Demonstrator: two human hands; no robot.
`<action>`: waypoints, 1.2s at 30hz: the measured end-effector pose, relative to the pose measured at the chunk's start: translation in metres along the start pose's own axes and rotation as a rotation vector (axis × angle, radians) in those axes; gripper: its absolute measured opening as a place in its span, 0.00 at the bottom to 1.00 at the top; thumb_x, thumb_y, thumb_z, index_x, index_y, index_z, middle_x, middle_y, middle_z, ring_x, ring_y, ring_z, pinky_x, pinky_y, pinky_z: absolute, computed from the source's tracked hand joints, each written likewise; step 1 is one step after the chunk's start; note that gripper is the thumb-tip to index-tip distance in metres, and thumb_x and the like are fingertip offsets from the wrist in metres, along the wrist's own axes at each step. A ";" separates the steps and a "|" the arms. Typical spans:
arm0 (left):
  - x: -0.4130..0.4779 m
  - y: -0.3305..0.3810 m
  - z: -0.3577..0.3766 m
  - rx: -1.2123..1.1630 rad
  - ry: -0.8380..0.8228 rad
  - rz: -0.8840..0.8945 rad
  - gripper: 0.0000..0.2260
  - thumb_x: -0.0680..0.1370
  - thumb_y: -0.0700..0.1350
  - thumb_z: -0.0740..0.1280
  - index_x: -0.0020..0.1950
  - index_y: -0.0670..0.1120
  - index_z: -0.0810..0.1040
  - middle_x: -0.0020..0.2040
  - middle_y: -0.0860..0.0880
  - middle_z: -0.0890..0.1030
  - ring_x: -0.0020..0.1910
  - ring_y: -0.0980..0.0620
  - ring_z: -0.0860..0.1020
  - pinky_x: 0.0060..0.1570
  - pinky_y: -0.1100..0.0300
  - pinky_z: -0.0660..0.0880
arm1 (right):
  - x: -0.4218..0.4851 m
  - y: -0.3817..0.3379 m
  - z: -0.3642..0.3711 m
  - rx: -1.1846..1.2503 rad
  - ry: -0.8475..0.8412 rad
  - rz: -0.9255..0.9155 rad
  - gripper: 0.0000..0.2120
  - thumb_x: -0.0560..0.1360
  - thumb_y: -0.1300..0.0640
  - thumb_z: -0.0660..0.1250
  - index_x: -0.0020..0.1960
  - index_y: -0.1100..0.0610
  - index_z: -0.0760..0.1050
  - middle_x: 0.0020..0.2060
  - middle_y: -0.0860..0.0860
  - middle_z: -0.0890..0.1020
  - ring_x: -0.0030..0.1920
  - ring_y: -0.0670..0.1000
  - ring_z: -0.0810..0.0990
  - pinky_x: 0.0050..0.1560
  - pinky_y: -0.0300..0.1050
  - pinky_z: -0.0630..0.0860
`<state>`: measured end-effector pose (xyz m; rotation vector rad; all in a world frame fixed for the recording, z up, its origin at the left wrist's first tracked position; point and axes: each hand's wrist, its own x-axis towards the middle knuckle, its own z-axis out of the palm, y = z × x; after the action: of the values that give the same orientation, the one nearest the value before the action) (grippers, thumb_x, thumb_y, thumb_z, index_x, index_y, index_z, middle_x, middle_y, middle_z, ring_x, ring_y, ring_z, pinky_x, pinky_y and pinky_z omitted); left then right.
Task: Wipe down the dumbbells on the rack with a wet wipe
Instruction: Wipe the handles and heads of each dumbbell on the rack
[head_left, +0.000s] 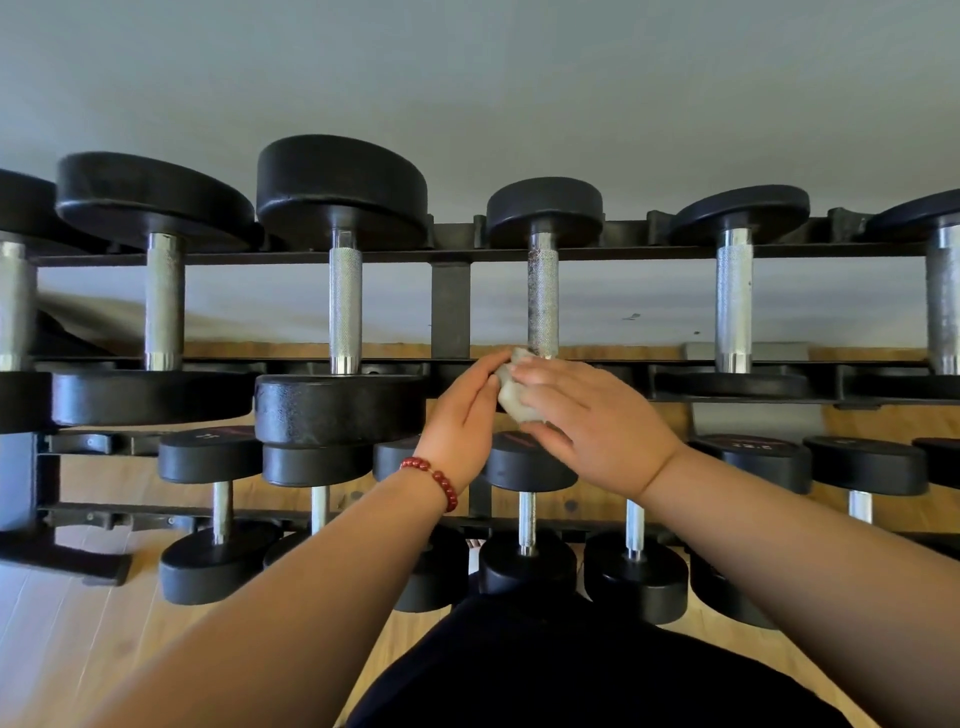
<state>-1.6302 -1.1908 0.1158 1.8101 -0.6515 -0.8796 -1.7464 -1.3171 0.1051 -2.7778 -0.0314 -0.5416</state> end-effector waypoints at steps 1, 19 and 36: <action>0.001 -0.002 -0.002 -0.012 -0.009 -0.006 0.16 0.85 0.43 0.53 0.70 0.51 0.71 0.57 0.57 0.78 0.54 0.64 0.76 0.58 0.67 0.72 | -0.001 0.003 0.000 -0.013 -0.016 -0.015 0.17 0.78 0.55 0.61 0.66 0.57 0.69 0.63 0.57 0.78 0.65 0.58 0.75 0.63 0.55 0.75; 0.018 -0.004 0.003 0.058 -0.101 0.040 0.15 0.85 0.47 0.49 0.68 0.53 0.69 0.56 0.62 0.73 0.54 0.78 0.69 0.52 0.82 0.63 | -0.039 0.011 0.005 -0.134 -0.030 0.023 0.24 0.78 0.61 0.60 0.73 0.57 0.62 0.72 0.55 0.66 0.73 0.56 0.63 0.71 0.54 0.64; 0.032 0.023 0.021 0.005 0.161 -0.003 0.16 0.85 0.48 0.50 0.66 0.50 0.73 0.60 0.60 0.75 0.57 0.71 0.70 0.51 0.85 0.60 | -0.014 0.021 -0.026 -0.043 0.089 0.148 0.18 0.82 0.56 0.55 0.68 0.61 0.72 0.66 0.59 0.76 0.68 0.54 0.69 0.68 0.46 0.65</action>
<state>-1.6290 -1.2346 0.1231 1.8646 -0.5495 -0.7254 -1.7667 -1.3448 0.1164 -2.7657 0.2060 -0.6336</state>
